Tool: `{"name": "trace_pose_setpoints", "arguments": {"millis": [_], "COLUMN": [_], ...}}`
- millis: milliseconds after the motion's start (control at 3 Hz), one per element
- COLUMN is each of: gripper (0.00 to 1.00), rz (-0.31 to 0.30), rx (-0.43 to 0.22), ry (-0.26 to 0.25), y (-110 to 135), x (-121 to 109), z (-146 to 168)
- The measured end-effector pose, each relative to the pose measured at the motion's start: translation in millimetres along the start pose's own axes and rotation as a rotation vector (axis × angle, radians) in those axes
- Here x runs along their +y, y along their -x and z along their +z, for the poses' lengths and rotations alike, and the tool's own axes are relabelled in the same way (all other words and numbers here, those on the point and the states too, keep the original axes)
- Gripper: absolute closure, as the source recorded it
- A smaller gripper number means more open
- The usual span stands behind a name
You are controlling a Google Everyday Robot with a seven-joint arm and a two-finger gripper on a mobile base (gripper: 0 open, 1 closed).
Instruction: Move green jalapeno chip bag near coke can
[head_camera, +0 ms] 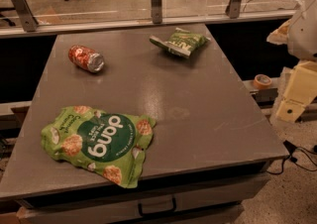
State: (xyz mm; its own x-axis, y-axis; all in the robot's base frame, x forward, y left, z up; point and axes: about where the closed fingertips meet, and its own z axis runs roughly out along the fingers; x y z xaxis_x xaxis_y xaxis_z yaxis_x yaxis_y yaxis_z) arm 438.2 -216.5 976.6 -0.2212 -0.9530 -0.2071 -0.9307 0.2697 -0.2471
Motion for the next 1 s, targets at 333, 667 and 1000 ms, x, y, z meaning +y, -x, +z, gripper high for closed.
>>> {"name": "trace_pose_setpoints", "arguments": {"millis": [333,667,1000], "gripper": [0.00,0.00,0.00], "rz": [0.000,0.003,-0.025], "rx": [0.000,-0.080,-0.188], "ry": [0.000,-0.017,-0.052], "y": [0.0,5.0,19.5], "x": [0.0,-32.1,-84.1], "z": [0.0,27.7,67.5]}}
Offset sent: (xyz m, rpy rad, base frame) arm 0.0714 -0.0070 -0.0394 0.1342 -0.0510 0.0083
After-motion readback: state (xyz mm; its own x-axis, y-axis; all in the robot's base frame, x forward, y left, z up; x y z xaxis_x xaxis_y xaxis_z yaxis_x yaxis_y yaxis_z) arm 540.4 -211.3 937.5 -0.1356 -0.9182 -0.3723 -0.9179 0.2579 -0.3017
